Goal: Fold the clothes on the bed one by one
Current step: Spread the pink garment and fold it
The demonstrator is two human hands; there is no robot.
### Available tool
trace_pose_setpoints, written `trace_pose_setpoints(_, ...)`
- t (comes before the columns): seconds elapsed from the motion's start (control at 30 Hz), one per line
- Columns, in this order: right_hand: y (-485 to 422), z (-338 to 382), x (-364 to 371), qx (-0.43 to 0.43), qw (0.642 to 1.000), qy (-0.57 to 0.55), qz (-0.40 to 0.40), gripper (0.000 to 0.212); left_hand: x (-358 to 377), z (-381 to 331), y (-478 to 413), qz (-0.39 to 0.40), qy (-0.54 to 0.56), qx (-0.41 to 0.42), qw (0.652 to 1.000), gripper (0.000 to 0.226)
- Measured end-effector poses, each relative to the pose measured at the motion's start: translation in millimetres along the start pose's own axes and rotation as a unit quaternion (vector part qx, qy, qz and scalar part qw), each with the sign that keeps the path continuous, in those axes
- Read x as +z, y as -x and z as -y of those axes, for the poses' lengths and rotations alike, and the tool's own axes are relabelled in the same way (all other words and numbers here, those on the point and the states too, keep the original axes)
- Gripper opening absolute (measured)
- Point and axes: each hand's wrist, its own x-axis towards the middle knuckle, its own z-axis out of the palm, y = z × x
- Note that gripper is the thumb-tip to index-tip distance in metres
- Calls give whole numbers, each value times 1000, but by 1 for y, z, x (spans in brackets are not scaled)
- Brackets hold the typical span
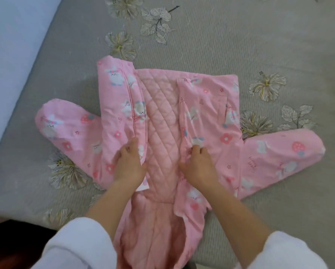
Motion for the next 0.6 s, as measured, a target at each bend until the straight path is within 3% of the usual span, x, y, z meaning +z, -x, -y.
trace_pose_setpoints(0.13, -10, -14, -5, 60, 993, -96, -25, 10, -8, 16, -8, -63, 143, 40, 987, 66)
trace_pose_setpoints(0.23, -11, -20, -15, 100, 966, -236, -21, 16, -26, 12, 1, -99, 160, 55, 981, 51)
trace_pose_setpoints(0.3, -7, -16, -28, 123, 883, -452, 1, 19, -34, 4, 11, -108, 161, 84, 977, 52)
trace_pose_setpoints(0.37, -5, -16, -40, 128, 761, -635, 30, 23, -33, -6, 21, -109, 193, 130, 967, 54)
trace_pose_setpoints(0.4, -4, -17, -44, 119, 714, -689, 42, 22, -29, -9, 24, -94, 193, 143, 966, 56)
trace_pose_setpoints(0.43, -4, -16, -45, 109, 690, -713, 51, 22, -22, -12, 24, -67, 171, 146, 972, 59)
trace_pose_setpoints(0.47, -4, -14, -43, 107, 691, -713, 55, 23, -14, -13, 22, -30, 131, 140, 981, 61)
trace_pose_setpoints(0.5, -4, -10, -39, 109, 718, -686, 52, 25, -3, -10, 18, 20, 76, 125, 989, 63)
trace_pose_setpoints(0.6, -8, -3, -17, 99, 842, -529, 40, 26, 26, 0, 11, 112, -30, 104, 988, 68)
